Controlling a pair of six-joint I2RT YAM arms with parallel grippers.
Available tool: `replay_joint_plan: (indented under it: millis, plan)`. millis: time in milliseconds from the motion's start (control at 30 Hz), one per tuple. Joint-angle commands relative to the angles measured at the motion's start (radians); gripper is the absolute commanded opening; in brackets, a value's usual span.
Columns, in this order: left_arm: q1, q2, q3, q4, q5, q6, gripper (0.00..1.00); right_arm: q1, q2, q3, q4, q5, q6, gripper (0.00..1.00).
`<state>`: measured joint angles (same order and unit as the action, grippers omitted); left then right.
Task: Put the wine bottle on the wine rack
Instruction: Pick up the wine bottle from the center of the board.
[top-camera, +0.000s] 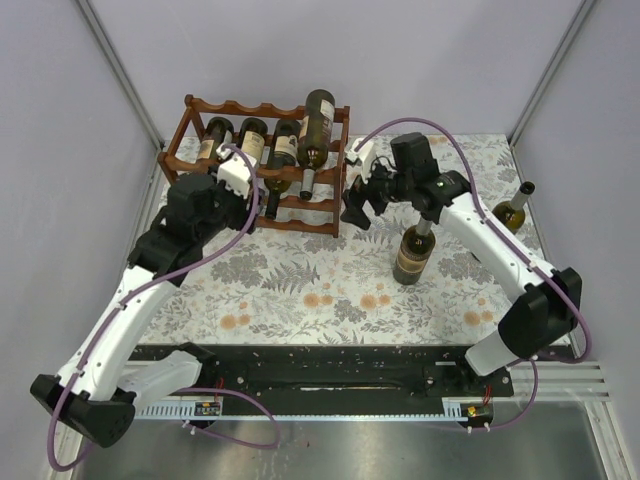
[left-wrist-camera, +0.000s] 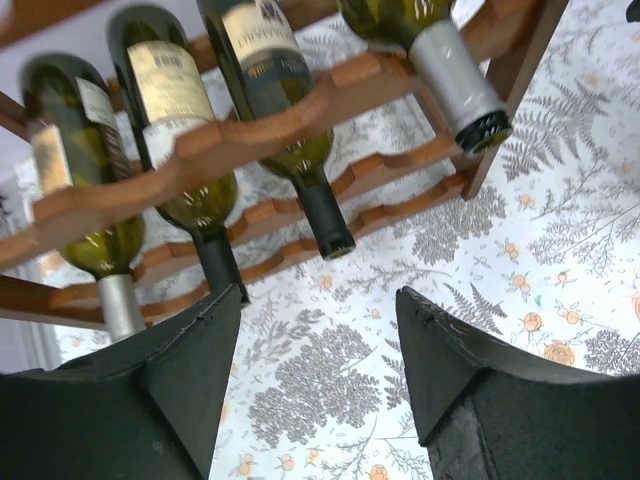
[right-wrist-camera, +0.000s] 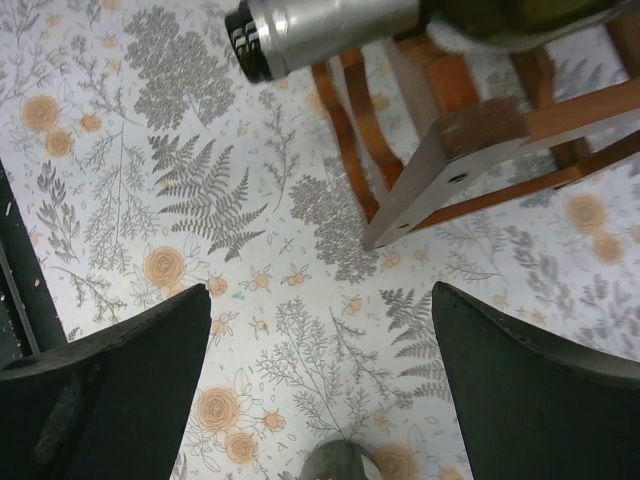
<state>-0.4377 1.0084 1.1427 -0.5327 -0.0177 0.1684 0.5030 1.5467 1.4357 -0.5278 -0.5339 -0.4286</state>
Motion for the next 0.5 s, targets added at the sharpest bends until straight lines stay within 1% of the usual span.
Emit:
replay_joint_plan:
  millis: [0, 100, 200, 467]
  plan:
    - [0.005, -0.037, 0.13, -0.035, 0.024, 0.039, 0.68, 0.006, -0.079, 0.149, -0.112, 0.078, 0.002, 0.99]
    - [0.005, -0.034, 0.179, -0.05, 0.024, 0.048, 0.69, 0.006, -0.112, 0.176, -0.136, 0.1, 0.005, 1.0]
    - [0.005, -0.025, 0.224, -0.075, 0.025, 0.057, 0.72, 0.006, -0.168, 0.183, -0.144, 0.115, 0.004, 1.0]
    - [0.007, 0.019, 0.308, -0.089, -0.016, 0.051, 0.81, 0.006, -0.243, 0.25, -0.306, 0.287, -0.006, 0.99]
